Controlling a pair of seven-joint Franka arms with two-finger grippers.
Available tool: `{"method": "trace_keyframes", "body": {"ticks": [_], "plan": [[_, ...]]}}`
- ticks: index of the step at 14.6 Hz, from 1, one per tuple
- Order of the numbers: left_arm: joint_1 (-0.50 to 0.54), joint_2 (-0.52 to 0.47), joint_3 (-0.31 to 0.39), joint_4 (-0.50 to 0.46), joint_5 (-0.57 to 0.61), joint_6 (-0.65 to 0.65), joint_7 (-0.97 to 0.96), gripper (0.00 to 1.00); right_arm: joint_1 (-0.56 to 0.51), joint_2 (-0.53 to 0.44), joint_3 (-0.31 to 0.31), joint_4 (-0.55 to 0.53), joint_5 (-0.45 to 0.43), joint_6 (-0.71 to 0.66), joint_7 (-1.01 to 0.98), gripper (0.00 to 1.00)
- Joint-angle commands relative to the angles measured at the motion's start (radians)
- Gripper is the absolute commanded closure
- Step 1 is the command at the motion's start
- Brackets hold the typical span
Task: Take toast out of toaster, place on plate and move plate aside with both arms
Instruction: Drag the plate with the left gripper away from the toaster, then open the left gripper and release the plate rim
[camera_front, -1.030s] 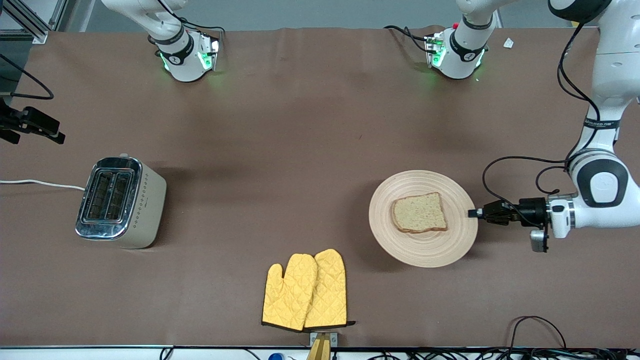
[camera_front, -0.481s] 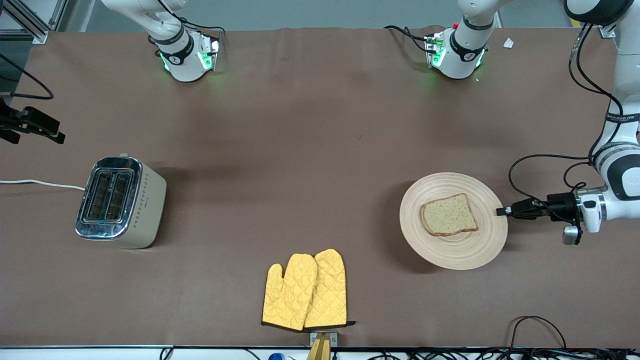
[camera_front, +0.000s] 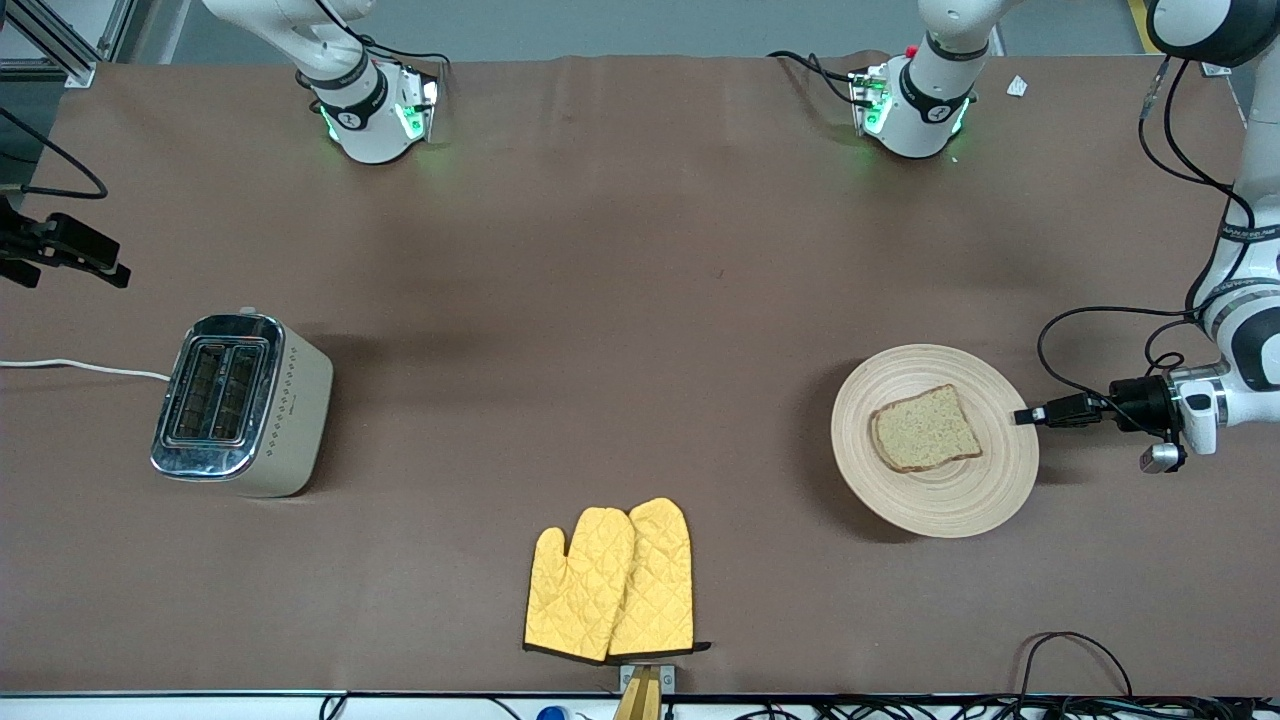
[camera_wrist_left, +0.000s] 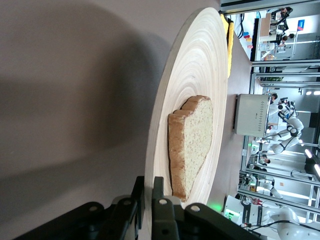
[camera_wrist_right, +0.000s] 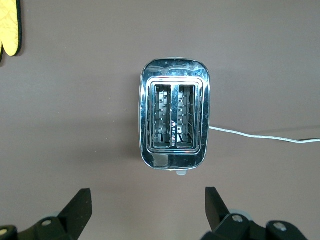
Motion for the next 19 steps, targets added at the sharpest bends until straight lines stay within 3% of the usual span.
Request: {"method": "trace_keyframes", "body": {"ticks": [1,8,10,11,12,13,14,19], "plan": [[0.014,0.029,0.015,0.029,0.002,-0.050,-0.014,0.97,-0.002,-0.025,0.004,-0.020,-0.002,-0.003,0.014,0.00],[0.012,0.077,0.052,0.038,0.022,-0.050,-0.027,0.96,-0.002,-0.025,0.004,-0.020,-0.002,-0.003,0.014,0.00],[0.014,0.092,0.052,0.072,0.047,-0.050,-0.027,0.90,-0.002,-0.025,0.004,-0.020,-0.002,-0.003,0.014,0.00],[0.014,0.098,0.052,0.075,0.051,-0.050,-0.027,0.80,-0.002,-0.025,0.004,-0.020,-0.002,-0.003,0.014,0.00],[0.012,0.100,0.052,0.076,0.053,-0.050,-0.024,0.62,-0.002,-0.025,0.004,-0.020,-0.002,-0.003,0.015,0.00],[0.005,0.097,0.052,0.085,0.064,-0.050,-0.025,0.37,-0.002,-0.027,0.004,-0.020,-0.002,-0.005,0.015,0.00],[0.002,0.091,0.050,0.096,0.086,-0.050,-0.030,0.00,-0.002,-0.027,0.004,-0.020,-0.002,-0.006,0.014,0.00],[-0.055,0.037,0.012,0.211,0.238,-0.050,-0.184,0.00,-0.002,-0.025,0.004,-0.020,-0.002,-0.006,0.014,0.00]]}}
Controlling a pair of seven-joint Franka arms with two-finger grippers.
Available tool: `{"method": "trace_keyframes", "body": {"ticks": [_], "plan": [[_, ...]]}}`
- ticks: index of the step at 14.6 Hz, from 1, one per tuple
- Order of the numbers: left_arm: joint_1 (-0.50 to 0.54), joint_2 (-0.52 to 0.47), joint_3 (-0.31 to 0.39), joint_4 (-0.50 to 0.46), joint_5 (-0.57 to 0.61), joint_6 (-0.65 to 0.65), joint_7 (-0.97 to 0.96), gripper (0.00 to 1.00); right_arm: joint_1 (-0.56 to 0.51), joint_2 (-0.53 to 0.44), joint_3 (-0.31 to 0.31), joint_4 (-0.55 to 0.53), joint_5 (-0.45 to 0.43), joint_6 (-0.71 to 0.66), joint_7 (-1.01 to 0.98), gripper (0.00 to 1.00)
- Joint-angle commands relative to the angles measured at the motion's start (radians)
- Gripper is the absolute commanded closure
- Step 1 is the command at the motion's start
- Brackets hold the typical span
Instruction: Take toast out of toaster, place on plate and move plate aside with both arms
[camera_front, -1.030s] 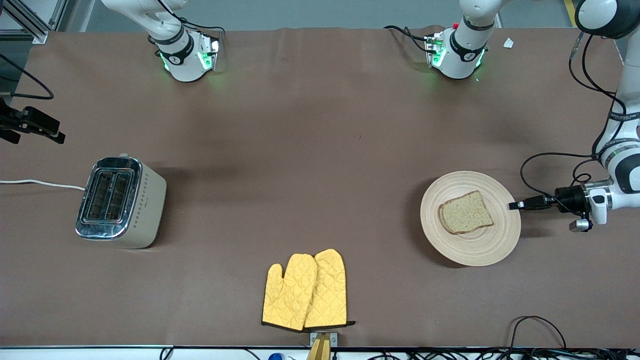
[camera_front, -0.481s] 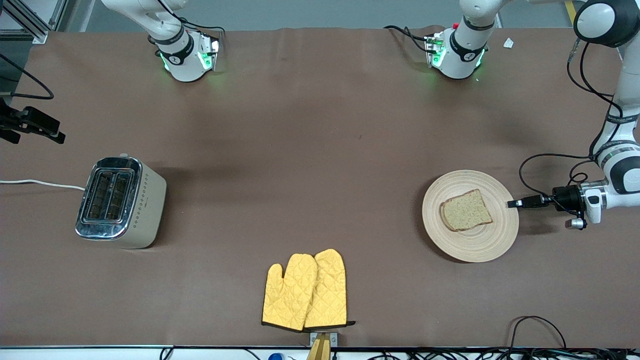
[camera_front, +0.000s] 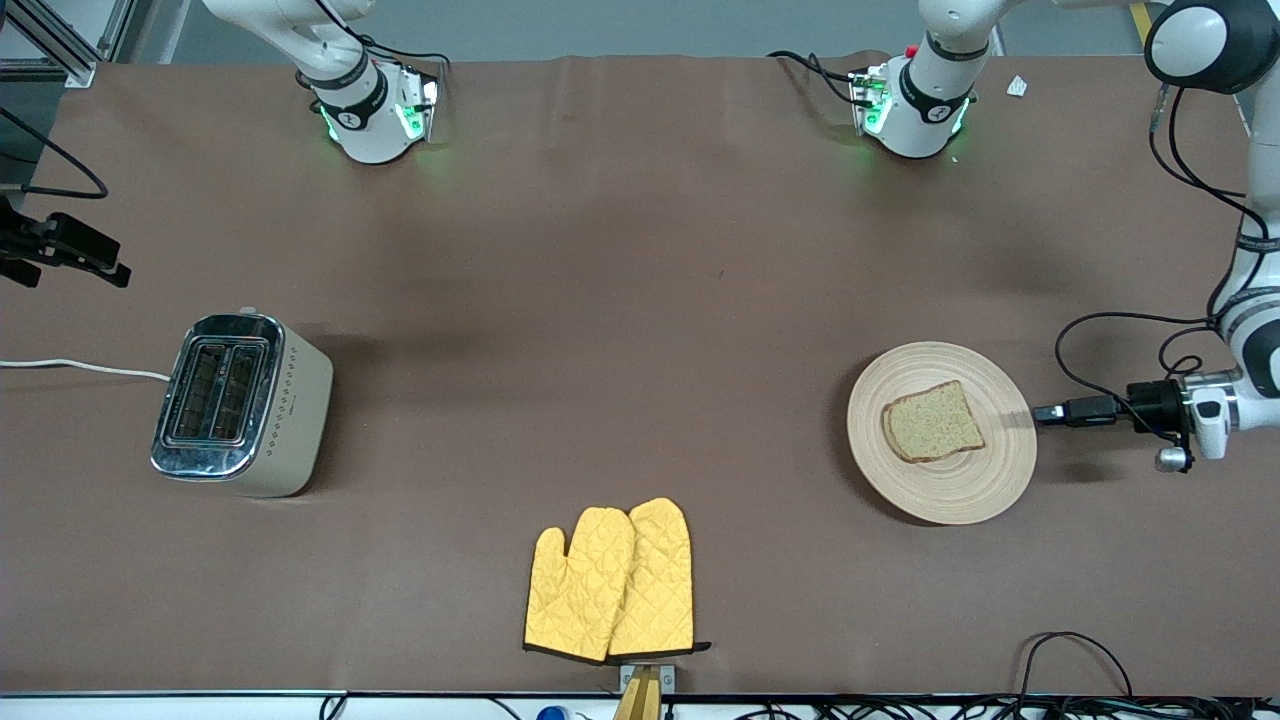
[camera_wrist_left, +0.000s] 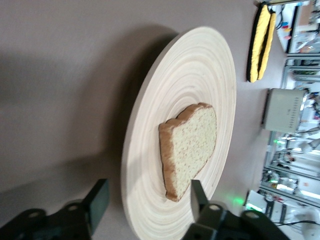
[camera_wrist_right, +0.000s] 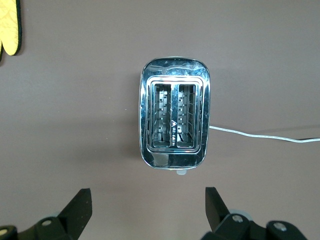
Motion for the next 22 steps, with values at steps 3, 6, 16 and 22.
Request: {"method": "trace_keyframes", "body": {"ticks": [3,6,16,22], "plan": [[-0.076,-0.120,-0.054,0.048,0.198,-0.021,-0.165,0.00,-0.002,-0.027,0.004,-0.020,-0.002,-0.004,0.014,0.00],[-0.124,-0.213,-0.081,0.044,0.313,-0.015,-0.289,0.00,-0.002,-0.027,0.004,-0.020,-0.002,-0.004,0.014,0.00],[-0.421,-0.566,-0.087,0.024,0.560,-0.188,-0.818,0.00,-0.002,-0.027,0.004,-0.020,-0.002,-0.004,0.014,0.00],[-0.539,-0.693,-0.075,0.018,0.673,-0.244,-0.838,0.00,-0.003,-0.027,0.003,-0.022,0.012,0.007,0.014,0.00]]}}
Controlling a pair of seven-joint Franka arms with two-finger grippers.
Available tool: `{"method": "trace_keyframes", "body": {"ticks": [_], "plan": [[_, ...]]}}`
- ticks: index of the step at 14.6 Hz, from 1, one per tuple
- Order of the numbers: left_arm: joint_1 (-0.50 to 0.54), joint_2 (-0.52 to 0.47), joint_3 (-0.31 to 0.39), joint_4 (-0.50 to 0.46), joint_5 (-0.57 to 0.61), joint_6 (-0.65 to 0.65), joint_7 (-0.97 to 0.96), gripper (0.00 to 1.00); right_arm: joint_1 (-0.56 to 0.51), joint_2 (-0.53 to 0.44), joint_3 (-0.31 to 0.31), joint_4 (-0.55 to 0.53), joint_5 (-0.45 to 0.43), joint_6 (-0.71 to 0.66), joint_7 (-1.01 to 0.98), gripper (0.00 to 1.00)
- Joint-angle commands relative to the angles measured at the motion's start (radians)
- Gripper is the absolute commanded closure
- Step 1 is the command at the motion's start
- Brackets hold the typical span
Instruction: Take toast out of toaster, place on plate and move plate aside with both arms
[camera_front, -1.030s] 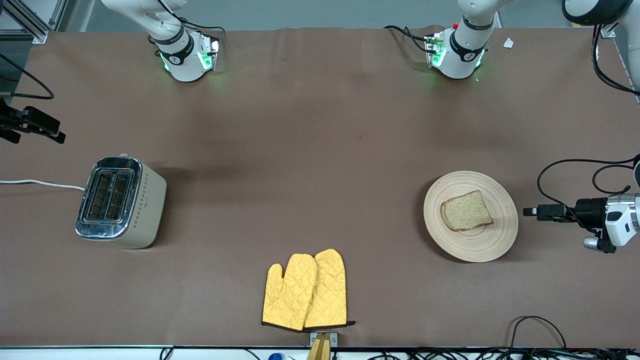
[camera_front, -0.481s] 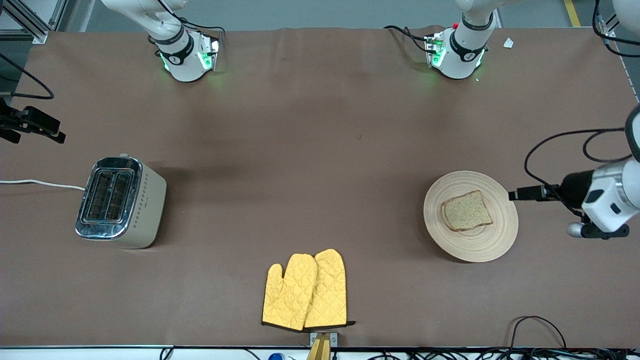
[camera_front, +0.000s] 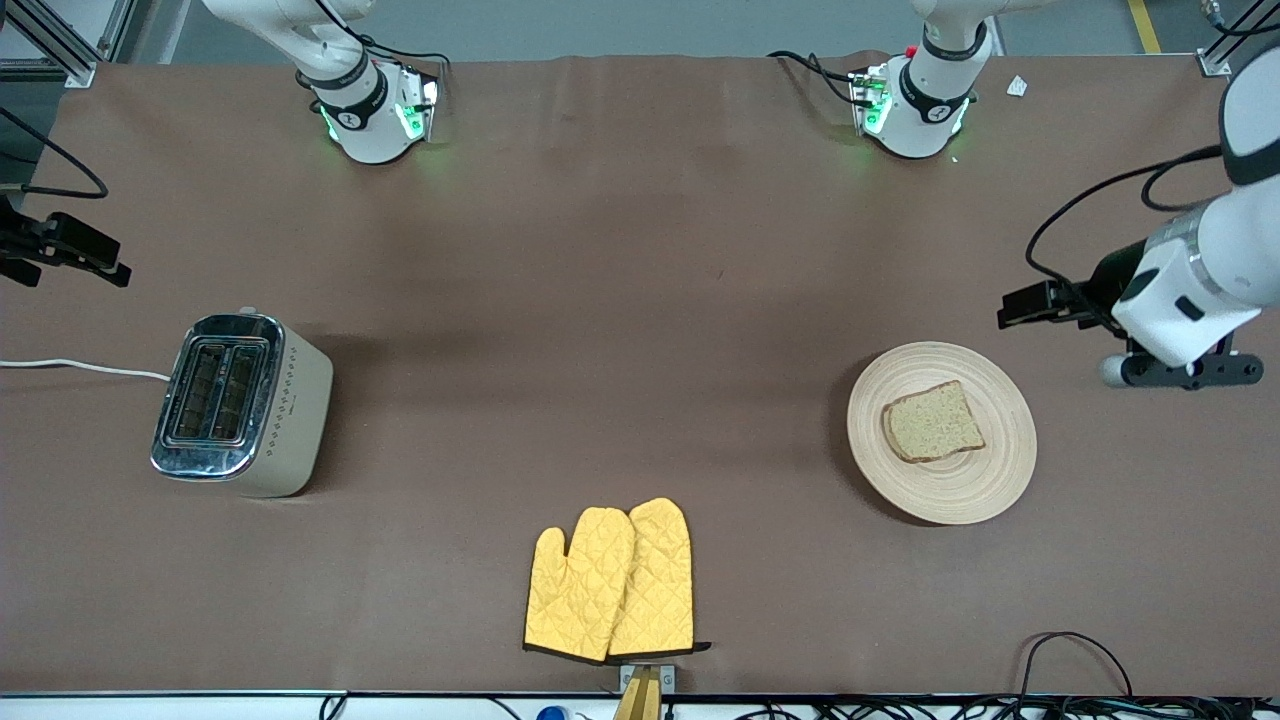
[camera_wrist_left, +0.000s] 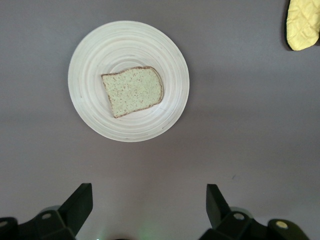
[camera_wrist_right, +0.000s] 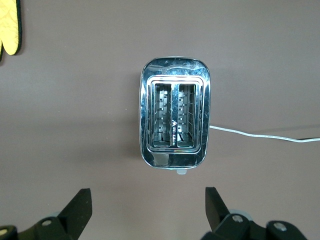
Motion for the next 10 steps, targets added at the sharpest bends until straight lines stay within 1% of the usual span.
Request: {"method": "trace_keyframes", "body": {"ticks": [1,2,3,4,10], "plan": [[-0.082,-0.081,0.033,-0.050,0.109,-0.001,0.008,0.00,-0.003,-0.023,0.003,-0.022,0.012,0.018,0.014,0.00],[-0.117,-0.122,0.050,-0.084,0.115,0.000,0.009,0.00,-0.003,-0.023,0.001,-0.023,0.012,0.036,0.014,0.00],[-0.131,-0.151,0.071,-0.105,0.115,0.000,0.009,0.00,-0.005,-0.023,0.001,-0.025,0.012,0.050,0.014,0.00],[-0.138,-0.177,0.078,-0.127,0.114,0.000,0.011,0.00,-0.003,-0.023,0.001,-0.025,0.012,0.053,0.014,0.00],[-0.130,-0.294,0.092,-0.245,0.088,0.005,0.011,0.00,-0.005,-0.025,0.001,-0.028,0.012,0.046,0.014,0.00]]}}
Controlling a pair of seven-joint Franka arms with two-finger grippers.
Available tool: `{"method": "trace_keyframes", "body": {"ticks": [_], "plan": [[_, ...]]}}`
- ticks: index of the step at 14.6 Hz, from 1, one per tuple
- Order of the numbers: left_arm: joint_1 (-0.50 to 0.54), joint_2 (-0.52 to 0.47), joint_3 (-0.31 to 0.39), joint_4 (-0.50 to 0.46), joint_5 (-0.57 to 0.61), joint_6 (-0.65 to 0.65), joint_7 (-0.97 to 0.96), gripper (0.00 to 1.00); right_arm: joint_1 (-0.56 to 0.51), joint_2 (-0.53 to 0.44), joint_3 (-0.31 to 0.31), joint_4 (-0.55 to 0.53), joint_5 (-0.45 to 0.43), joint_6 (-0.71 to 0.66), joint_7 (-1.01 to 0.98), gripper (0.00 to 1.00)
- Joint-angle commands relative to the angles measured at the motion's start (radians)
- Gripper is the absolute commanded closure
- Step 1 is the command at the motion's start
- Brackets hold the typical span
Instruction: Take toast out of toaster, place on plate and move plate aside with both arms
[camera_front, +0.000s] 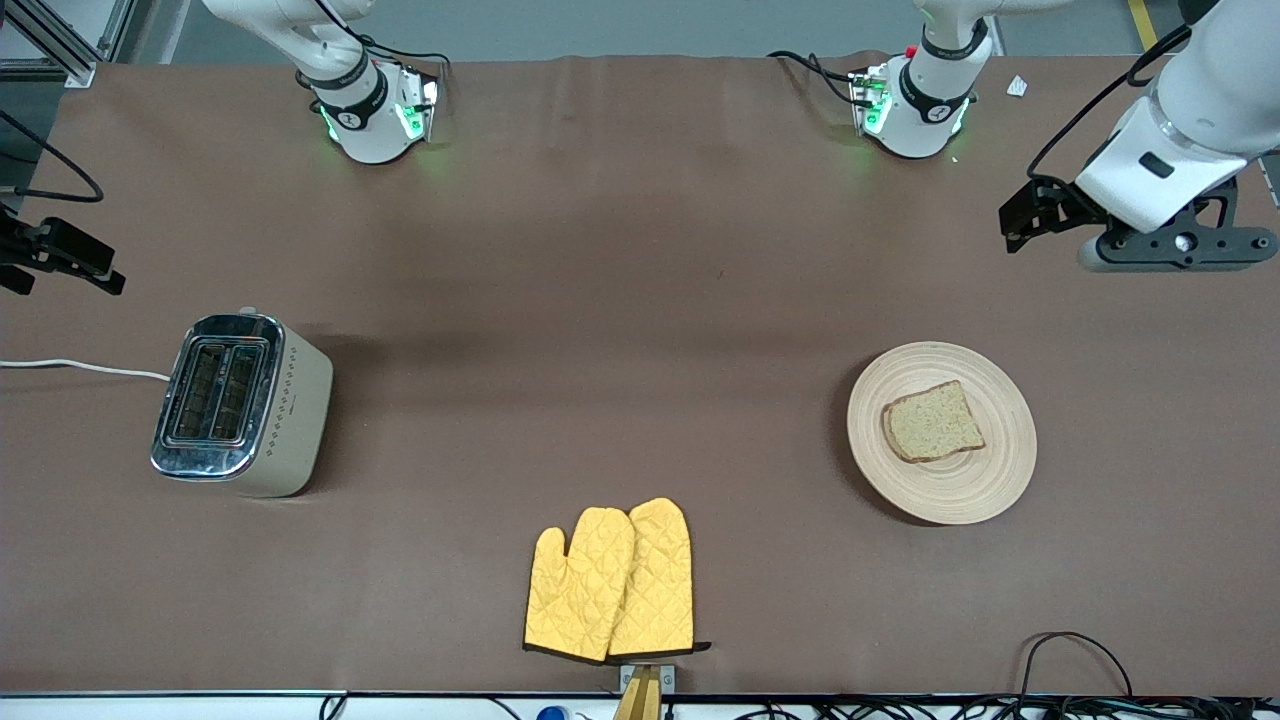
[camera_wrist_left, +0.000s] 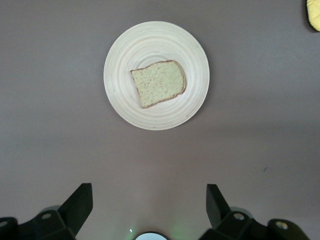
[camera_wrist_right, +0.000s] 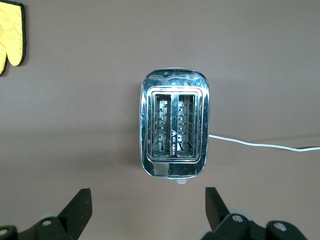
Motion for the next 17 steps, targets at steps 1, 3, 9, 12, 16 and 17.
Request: {"method": "trace_keyframes", "body": {"ticks": [1,3,9,12,16,17], "plan": [[0.007,-0.078,0.007,-0.077,-0.014,0.003,0.010,0.00,-0.005,-0.025,0.002,-0.027,0.010,0.008,0.013,0.00],[0.011,-0.080,0.008,-0.065,-0.018,-0.009,0.027,0.00,-0.003,-0.025,0.002,-0.027,0.010,0.008,0.013,0.00],[0.081,-0.083,0.008,-0.062,-0.047,-0.024,0.116,0.00,-0.005,-0.025,0.002,-0.027,0.010,0.006,0.013,0.00],[0.083,-0.077,0.008,-0.059,-0.048,-0.024,0.099,0.00,-0.005,-0.026,0.002,-0.029,0.010,0.005,0.013,0.00],[0.089,-0.057,0.008,-0.017,-0.050,-0.026,0.097,0.00,-0.005,-0.026,0.002,-0.029,0.010,0.005,0.013,0.00],[0.092,-0.055,0.008,-0.013,-0.050,-0.030,0.099,0.00,-0.005,-0.026,0.002,-0.029,0.010,0.005,0.013,0.00]]}}
